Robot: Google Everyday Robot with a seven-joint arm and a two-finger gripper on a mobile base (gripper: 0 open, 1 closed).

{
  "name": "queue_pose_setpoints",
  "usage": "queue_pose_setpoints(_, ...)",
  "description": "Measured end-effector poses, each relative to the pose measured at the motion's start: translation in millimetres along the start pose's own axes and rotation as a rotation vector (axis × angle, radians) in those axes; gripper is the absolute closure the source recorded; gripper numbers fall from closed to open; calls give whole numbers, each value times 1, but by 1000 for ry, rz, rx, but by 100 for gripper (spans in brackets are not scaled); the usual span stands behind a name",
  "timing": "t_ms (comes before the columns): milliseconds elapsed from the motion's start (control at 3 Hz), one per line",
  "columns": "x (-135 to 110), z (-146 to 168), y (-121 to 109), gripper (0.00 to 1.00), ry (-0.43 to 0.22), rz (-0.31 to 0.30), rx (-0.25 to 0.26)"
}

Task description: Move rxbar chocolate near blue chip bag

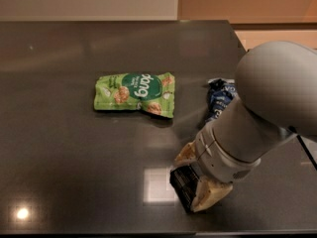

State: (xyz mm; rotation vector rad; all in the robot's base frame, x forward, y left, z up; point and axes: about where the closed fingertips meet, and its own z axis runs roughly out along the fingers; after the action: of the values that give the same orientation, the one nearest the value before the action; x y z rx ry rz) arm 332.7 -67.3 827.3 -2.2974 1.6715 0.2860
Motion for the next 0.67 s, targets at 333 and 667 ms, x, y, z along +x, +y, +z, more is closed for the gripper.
queue_pose_setpoints(333, 15, -16, -19, 87, 23, 39, 27)
queue_pose_setpoints(667, 39, -41, -48, 100, 54, 99, 87)
